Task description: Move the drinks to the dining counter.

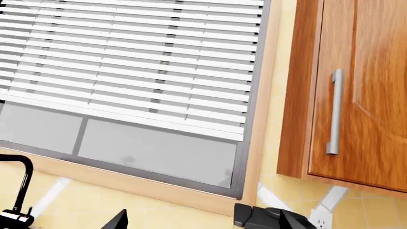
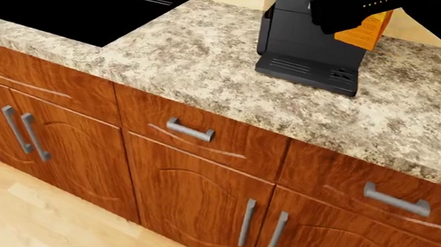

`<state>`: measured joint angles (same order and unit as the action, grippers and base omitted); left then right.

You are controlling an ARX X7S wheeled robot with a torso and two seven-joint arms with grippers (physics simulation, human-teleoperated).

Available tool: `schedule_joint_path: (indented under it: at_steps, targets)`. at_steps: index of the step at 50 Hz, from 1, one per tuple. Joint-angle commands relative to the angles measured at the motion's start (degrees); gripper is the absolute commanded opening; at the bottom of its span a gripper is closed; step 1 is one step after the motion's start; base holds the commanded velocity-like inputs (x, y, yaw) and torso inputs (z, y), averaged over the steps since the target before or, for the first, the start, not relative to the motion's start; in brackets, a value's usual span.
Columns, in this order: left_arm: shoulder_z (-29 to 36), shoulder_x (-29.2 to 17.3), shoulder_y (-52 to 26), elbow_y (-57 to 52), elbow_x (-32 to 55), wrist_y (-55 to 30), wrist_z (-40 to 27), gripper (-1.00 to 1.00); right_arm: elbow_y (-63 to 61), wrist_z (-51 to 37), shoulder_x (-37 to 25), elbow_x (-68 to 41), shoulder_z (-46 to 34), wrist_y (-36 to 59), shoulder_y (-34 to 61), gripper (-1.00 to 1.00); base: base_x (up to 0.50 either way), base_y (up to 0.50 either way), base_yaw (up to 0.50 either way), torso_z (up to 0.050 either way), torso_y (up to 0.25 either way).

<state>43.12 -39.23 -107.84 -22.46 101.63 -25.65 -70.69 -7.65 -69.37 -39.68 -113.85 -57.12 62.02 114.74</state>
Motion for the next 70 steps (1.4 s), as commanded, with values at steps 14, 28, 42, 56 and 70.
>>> schedule_joint_path:
  at_steps: [14,28,42,56,70]
  targets:
    - [-0.2,0.0,0.0,0.0,-0.2,-0.1,0.0,1.0,0.2,0.8,0.1,3.6,0.8,0.9,1.0,-1.0,0.0,0.0,0.5,0.001,0.001]
    - [-0.3,0.1,0.0,-0.1,-0.1,-0.3,0.0,1.0,0.2,0.9,0.2,3.7,0.6,1.2,1.4,-1.0,0.0,0.0,0.5,0.001,0.001]
    - [-0.3,0.2,0.0,0.0,0.0,-0.4,0.1,1.0,0.3,1.2,0.3,3.7,0.5,1.2,1.5,-1.0,0.0,0.0,0.5,0.001,0.002]
    - [-0.5,0.1,-0.3,-0.1,0.1,-0.6,-0.2,1.0,0.1,1.2,0.3,3.6,0.4,1.2,1.6,-1.0,0.0,0.0,0.5,0.001,0.001]
    - [-0.6,0.1,0.2,0.0,-0.4,-0.5,0.3,1.0,0.1,1.9,0.7,4.5,0.4,1.0,1.5,-1.0,0.0,0.0,0.5,0.0,0.001]
